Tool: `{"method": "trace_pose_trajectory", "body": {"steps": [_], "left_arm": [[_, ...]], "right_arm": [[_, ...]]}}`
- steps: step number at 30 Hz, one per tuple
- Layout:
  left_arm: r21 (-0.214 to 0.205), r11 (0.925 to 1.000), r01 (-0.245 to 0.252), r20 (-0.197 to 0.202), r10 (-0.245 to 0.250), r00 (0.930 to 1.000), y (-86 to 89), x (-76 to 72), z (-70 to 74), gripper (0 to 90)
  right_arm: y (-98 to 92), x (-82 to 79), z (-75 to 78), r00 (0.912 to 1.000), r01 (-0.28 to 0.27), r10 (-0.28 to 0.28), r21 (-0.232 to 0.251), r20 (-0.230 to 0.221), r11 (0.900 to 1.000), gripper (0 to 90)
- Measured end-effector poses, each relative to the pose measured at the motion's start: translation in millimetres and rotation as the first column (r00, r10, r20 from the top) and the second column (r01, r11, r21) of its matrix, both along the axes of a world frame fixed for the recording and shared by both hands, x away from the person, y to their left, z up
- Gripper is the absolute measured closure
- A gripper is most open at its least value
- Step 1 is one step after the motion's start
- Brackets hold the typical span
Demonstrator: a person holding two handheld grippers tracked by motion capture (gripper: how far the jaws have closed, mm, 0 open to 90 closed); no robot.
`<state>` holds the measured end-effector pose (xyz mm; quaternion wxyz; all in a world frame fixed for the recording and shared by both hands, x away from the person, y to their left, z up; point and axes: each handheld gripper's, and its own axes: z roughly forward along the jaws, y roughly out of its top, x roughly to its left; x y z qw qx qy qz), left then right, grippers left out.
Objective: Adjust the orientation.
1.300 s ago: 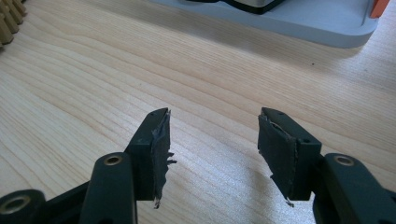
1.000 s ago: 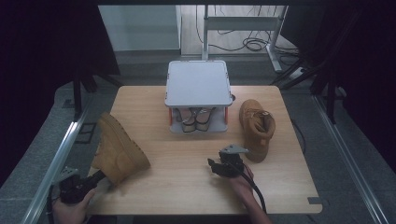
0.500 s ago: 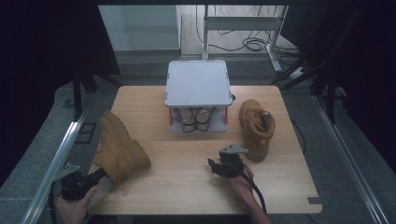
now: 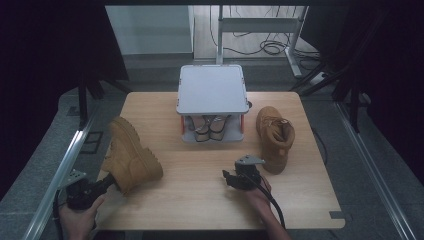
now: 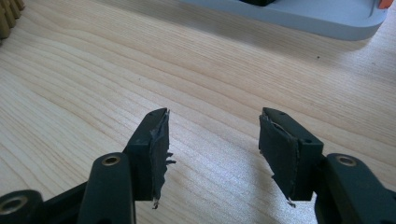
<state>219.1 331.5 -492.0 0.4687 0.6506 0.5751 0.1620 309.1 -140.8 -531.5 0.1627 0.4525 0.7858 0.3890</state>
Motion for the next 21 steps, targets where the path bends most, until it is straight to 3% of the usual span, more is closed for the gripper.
{"method": "trace_pose_trajectory", "body": {"steps": [17,21], "left_arm": [[-0.008,0.9991,0.041,0.051,-0.040,0.9979,-11.8,13.7,16.0,89.6],[-0.003,0.9971,0.077,0.047,-0.076,0.9960,-19.8,20.9,18.3,89.5]], "right_arm": [[-1.0,0.0,0.1,0.9999,0.013,-0.013,-0.005,0.009,0.9999,43.0],[-1.1,-0.1,-0.4,0.9999,0.011,-0.011,-0.009,0.010,0.9999,42.8]]}}
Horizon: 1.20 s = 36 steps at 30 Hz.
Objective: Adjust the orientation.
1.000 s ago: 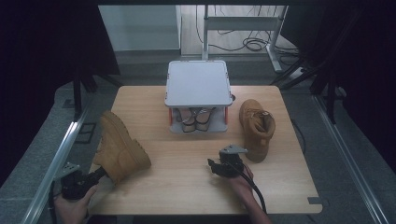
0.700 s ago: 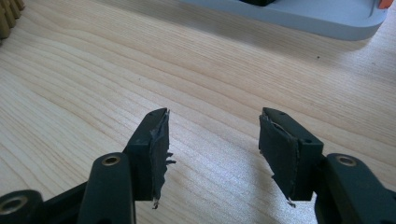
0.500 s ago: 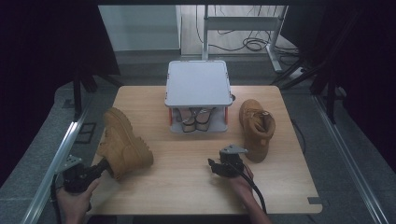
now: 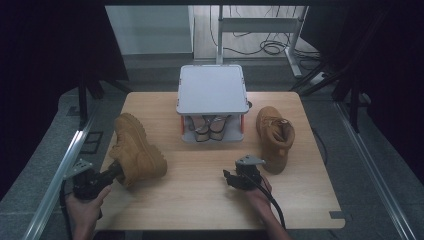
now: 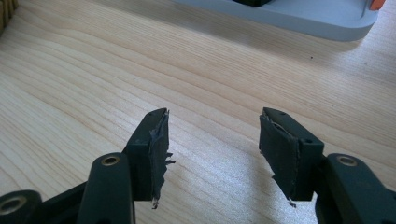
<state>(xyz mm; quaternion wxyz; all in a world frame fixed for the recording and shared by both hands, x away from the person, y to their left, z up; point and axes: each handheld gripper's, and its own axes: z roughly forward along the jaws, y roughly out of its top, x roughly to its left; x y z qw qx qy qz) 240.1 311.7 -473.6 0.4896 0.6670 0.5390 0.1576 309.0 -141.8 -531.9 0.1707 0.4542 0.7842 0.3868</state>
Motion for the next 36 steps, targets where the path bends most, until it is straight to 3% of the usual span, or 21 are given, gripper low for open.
{"method": "trace_pose_trajectory", "body": {"steps": [6,12,16,23,27,28,32,36], "left_arm": [[0.047,0.9974,0.055,-0.051,-0.053,0.9973,-25.7,22.8,-4.9,89.3],[0.050,0.9957,0.077,-0.012,-0.077,0.9970,-39.2,36.9,6.7,89.7],[0.078,0.9922,0.097,0.003,-0.097,0.9953,-51.7,48.2,15.7,89.8],[0.067,0.9828,0.172,-0.021,-0.171,0.9850,-79.2,87.5,25.6,89.8],[0.088,0.9801,0.178,-0.025,-0.177,0.9840,-96.0,105.6,30.3,89.7],[0.102,0.9796,0.173,-0.025,-0.172,0.9849,-98.0,106.8,31.1,89.7],[0.096,0.9835,0.153,-0.007,-0.153,0.9882,-94.8,102.7,34.4,89.5],[0.076,0.9881,0.134,0.047,-0.137,0.9894,-87.1,87.8,45.1,89.1]], "right_arm": [[-1.7,0.4,-1.2,1.0000,0.008,-0.008,-0.001,0.000,1.0000,42.8],[-2.0,1.1,-2.9,0.9999,0.012,-0.012,-0.011,-0.007,0.9999,42.6],[-2.3,1.4,-3.9,0.9999,0.014,-0.014,-0.018,-0.005,0.9997,42.6],[-2.0,1.9,-5.4,0.9998,0.019,-0.019,-0.026,-0.003,0.9995,42.5],[-3.1,2.3,-5.9,0.9998,0.021,-0.021,-0.027,-0.004,0.9994,42.5],[-3.7,2.3,-5.7,0.9998,0.021,-0.021,-0.028,-0.005,0.9994,42.5],[-6.5,2.6,-4.6,0.9996,0.027,-0.027,-0.025,-0.003,0.9993,42.4],[-6.8,2.8,-4.6,0.9995,0.031,-0.031,-0.023,0.001,0.9992,42.4]]}}
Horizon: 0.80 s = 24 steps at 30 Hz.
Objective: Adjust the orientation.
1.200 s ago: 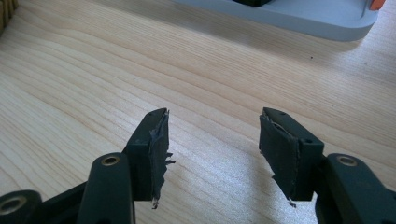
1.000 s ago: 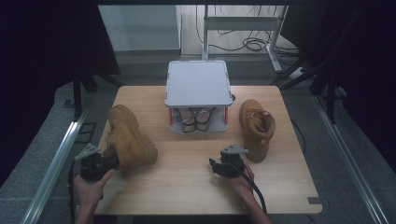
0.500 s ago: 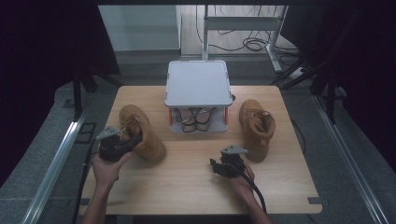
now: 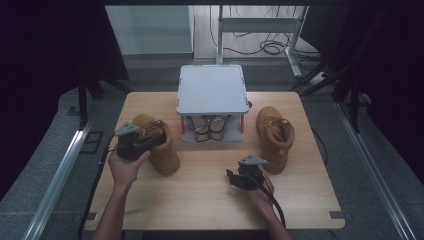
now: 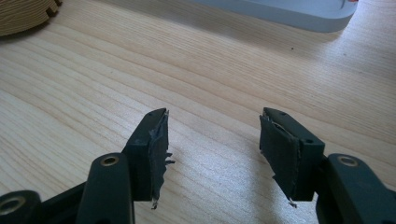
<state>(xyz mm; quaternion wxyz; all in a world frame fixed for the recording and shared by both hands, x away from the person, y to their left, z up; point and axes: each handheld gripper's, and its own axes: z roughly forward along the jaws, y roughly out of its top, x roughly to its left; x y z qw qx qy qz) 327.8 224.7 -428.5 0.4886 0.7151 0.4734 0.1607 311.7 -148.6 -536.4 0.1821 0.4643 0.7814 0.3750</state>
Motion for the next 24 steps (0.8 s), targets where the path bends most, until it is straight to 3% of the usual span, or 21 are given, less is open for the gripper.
{"method": "trace_pose_trajectory", "body": {"steps": [3,7,15,20,24], "left_arm": [[-0.036,0.9985,0.041,0.025,-0.040,0.9989,-2.0,-13.8,8.7,88.1],[-0.038,0.9969,0.069,0.043,-0.068,0.9968,-14.0,-27.6,9.8,88.0],[0.035,0.9966,0.075,0.027,-0.076,0.9967,-45.7,-38.1,-21.2,88.9],[0.098,0.9903,0.098,-0.016,-0.097,0.9951,-67.5,-40.2,-40.7,89.1],[0.150,0.9853,0.082,-0.037,-0.077,0.9963,-83.0,-37.0,-60.2,89.1]], "right_arm": [[0.8,0.0,-0.6,1.0000,-0.002,0.002,-0.001,-0.002,1.0000,42.4],[2.5,-0.4,-1.6,1.0000,-0.006,0.006,-0.006,-0.007,1.0000,42.3],[1.3,0.0,-2.2,1.0000,-0.006,0.005,-0.010,-0.007,0.9999,42.2],[1.0,0.1,-2.1,1.0000,-0.005,0.005,-0.009,-0.007,0.9999,42.1],[1.3,0.1,-2.4,1.0000,-0.007,0.007,-0.011,-0.006,0.9999,42.0]]}}
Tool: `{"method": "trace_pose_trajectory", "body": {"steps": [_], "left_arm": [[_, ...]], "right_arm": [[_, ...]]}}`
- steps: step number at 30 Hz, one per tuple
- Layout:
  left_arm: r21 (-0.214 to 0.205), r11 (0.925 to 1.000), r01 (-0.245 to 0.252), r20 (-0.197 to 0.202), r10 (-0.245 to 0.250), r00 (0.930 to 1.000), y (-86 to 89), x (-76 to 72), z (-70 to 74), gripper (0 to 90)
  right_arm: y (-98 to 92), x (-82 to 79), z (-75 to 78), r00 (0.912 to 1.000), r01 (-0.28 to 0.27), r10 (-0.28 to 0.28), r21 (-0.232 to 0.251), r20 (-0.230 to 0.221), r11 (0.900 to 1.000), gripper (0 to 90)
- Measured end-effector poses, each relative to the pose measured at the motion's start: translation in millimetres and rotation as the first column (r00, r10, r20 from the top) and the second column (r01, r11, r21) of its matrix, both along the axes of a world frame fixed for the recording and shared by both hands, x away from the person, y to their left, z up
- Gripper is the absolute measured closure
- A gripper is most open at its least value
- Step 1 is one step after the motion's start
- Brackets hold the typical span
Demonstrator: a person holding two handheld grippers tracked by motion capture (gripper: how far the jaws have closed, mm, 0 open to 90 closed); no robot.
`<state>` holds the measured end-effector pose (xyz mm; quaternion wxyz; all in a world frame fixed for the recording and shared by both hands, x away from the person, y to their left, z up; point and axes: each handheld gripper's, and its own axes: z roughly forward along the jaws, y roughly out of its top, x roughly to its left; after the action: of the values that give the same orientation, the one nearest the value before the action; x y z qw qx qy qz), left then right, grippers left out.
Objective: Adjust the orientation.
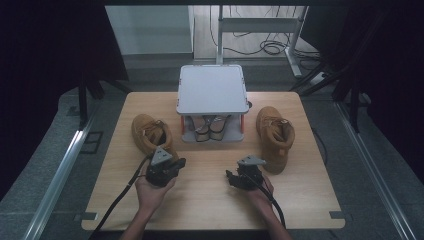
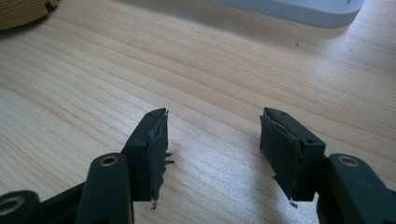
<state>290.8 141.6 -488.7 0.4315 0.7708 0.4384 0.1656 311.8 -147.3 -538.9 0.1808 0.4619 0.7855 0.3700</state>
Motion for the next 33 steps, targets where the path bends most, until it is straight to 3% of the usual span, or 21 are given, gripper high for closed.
{"method": "trace_pose_trajectory", "body": {"steps": [4,8,15,19,21,33], "left_arm": [[0.038,0.9979,-0.052,0.008,0.052,0.9986,-6.8,6.4,-15.7,88.7],[0.065,0.9951,-0.075,0.028,0.073,0.9969,-6.3,9.2,-22.2,88.9],[0.064,0.9887,-0.135,0.079,0.130,0.9884,2.9,10.3,-24.6,89.4],[0.057,0.9865,-0.153,0.072,0.149,0.9862,9.5,12.2,-25.4,89.3],[0.034,0.9891,-0.144,0.059,0.141,0.9882,12.9,12.9,-25.5,89.8],[0.014,0.9942,-0.107,0.040,0.106,0.9935,25.8,8.2,-23.5,90.0]], "right_arm": [[-0.4,0.6,-0.9,1.0000,0.004,-0.004,-0.006,-0.002,1.0000,41.9],[-0.4,0.7,-1.4,1.0000,0.006,-0.006,-0.005,-0.003,1.0000,41.8],[-0.4,0.8,-1.2,1.0000,0.007,-0.007,-0.005,-0.002,1.0000,41.8],[-1.0,0.8,-0.2,1.0000,0.008,-0.008,0.001,0.000,1.0000,41.8],[-1.2,0.6,0.2,1.0000,0.007,-0.007,-0.002,0.000,1.0000,41.8],[-5.2,0.8,2.5,0.9998,0.016,-0.016,-0.001,0.010,0.9999,41.8]]}}
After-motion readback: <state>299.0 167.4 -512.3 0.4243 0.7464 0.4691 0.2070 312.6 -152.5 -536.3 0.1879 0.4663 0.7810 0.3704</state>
